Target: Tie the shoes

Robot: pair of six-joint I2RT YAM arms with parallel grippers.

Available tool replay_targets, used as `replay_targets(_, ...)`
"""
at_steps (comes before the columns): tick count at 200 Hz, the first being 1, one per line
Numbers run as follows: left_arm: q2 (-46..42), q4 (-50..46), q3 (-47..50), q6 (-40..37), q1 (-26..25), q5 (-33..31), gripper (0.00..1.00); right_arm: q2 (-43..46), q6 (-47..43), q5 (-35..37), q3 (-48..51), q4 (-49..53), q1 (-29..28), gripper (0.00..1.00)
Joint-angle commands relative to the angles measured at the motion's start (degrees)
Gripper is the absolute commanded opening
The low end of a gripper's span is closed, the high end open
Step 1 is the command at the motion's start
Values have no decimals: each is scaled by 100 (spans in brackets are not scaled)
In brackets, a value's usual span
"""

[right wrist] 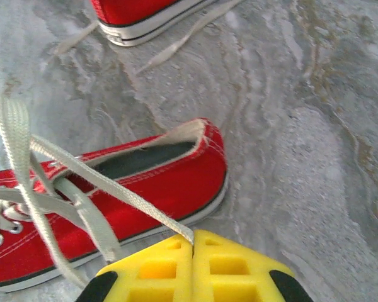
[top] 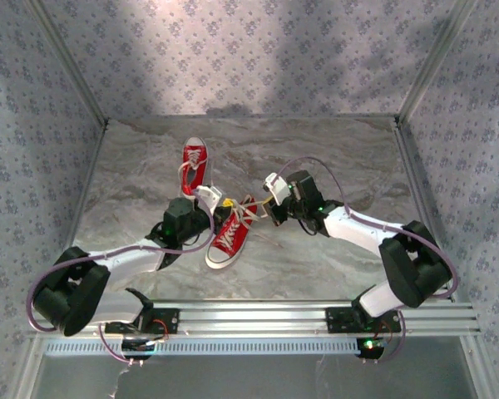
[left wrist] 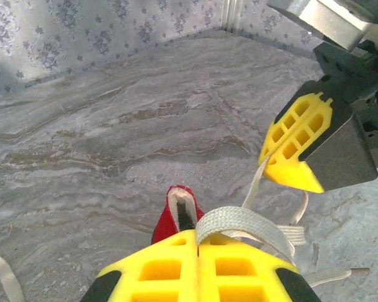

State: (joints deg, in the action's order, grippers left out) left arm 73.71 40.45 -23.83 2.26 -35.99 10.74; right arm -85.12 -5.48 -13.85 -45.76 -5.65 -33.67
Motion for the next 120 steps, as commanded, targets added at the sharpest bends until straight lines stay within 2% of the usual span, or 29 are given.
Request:
replay_targets(1,-157,-63,45,203,61,-239,0,173,189,829,34,446,35,0)
replay_targets(46,-234,-293,71,725,280,-292,0,198,1003,1796,16,956,292,0)
replay_targets(85,-252,-786,-16,1569,607,-46,0,180,1530,1995,82,1180,486,0)
replay_targets(120,-473,-676,271,1948,718,65,0,223,1896,2233,126,1290,699,0)
